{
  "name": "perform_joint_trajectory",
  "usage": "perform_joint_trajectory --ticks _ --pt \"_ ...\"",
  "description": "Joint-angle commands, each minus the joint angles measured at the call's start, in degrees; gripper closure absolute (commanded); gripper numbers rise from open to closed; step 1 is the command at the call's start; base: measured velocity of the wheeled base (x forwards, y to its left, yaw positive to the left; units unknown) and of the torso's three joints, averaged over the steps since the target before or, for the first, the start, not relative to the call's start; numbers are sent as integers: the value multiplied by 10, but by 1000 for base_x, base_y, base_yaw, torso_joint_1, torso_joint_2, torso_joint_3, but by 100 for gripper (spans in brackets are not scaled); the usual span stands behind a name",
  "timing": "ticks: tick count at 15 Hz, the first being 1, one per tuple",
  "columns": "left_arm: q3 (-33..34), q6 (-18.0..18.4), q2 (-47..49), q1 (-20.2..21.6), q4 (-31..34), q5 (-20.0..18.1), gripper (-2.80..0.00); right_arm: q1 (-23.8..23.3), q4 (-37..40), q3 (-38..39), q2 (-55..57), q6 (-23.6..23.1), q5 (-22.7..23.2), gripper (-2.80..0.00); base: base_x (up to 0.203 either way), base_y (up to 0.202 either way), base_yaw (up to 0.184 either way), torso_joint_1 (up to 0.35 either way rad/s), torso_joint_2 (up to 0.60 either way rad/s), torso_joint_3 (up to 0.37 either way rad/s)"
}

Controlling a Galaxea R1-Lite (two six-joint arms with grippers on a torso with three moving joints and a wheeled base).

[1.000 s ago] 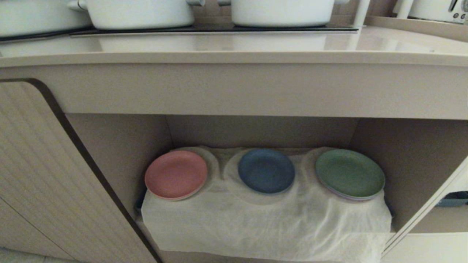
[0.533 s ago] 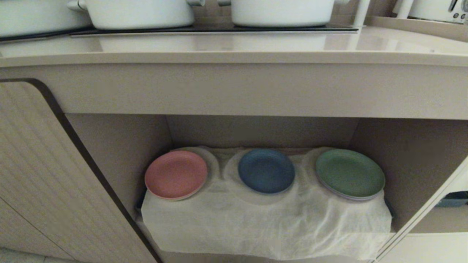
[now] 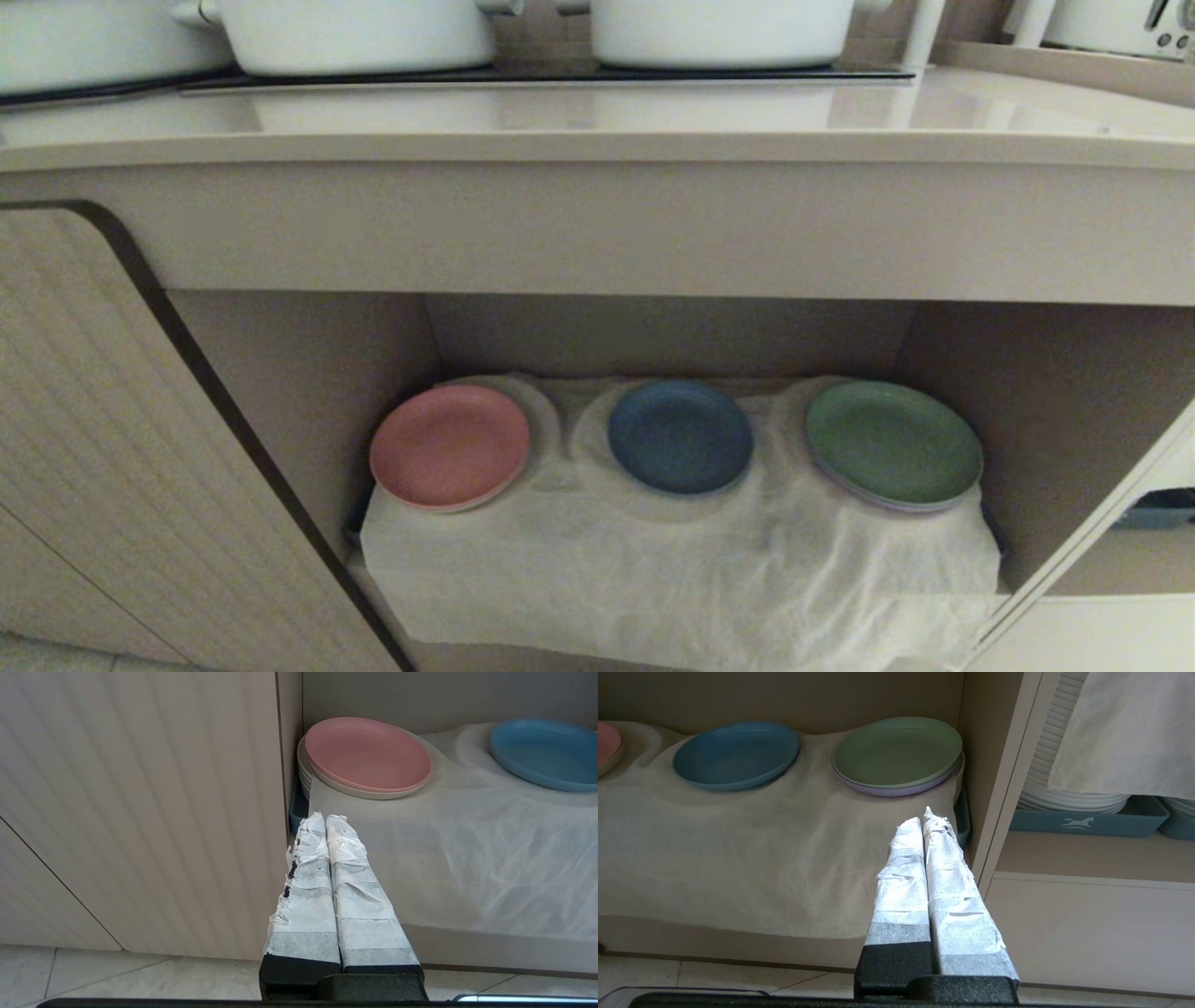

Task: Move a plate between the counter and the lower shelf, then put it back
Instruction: Pick up the plate in the cupboard

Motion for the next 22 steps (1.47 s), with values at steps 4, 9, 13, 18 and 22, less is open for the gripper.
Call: perform_joint_trajectory --ticks 4,9,13,18,22 --pt "0 0 0 0 0 0 0 0 0 0 1 0 0 0 0 0 0 0 0 0" --pt "0 0 0 0 0 0 0 0 0 0 1 0 1 0 0 0 0 0 0 0" --pt "0 0 0 0 0 0 0 0 0 0 1 0 0 0 0 0 0 0 0 0" --pt "0 0 0 0 0 -1 0 0 0 0 1 0 0 0 0 0 0 0 0 0" --pt "0 0 0 0 0 -1 0 0 0 0 1 0 0 0 0 0 0 0 0 0"
